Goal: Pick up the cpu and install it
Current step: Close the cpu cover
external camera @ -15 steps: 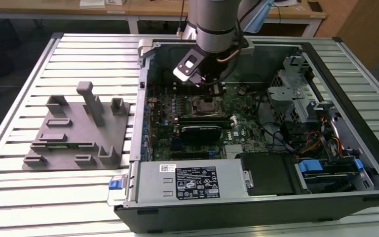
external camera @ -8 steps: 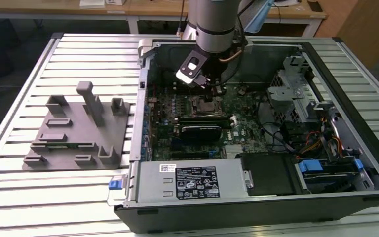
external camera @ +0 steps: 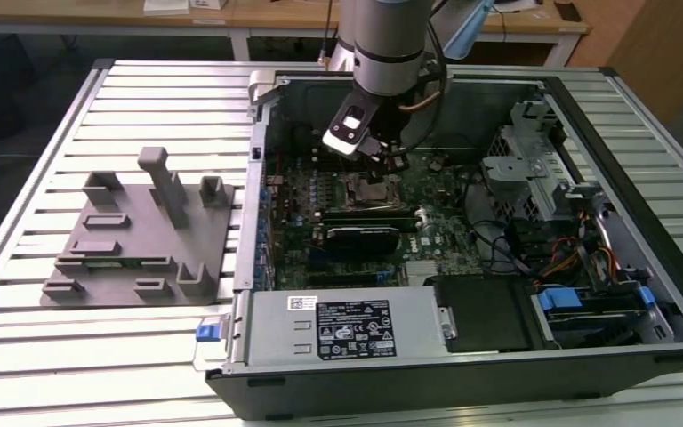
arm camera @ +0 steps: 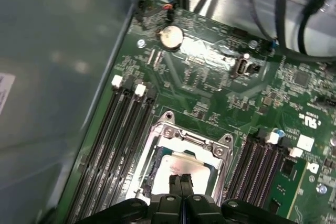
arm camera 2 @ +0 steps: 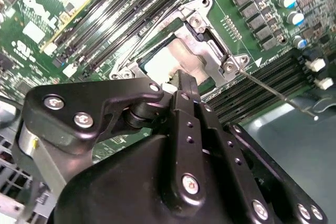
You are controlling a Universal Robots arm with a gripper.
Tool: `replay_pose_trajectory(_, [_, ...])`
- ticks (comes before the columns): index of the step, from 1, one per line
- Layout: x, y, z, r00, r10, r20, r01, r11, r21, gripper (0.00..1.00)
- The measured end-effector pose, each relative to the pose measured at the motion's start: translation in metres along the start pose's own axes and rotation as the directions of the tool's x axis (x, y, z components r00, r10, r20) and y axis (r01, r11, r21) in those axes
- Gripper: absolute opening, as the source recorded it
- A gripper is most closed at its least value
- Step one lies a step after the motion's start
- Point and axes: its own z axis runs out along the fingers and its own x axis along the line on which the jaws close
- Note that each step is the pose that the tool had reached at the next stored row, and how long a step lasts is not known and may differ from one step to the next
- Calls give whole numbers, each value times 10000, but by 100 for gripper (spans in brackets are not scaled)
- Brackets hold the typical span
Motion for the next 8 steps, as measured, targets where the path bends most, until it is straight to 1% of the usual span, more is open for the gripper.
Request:
replay_pose_trajectory(3, [0,0,0,9994,-344,-17,344,9994,3,11])
replay_pose_trajectory(8, [0,0,0,9963,-855,-41,855,9963,6,11])
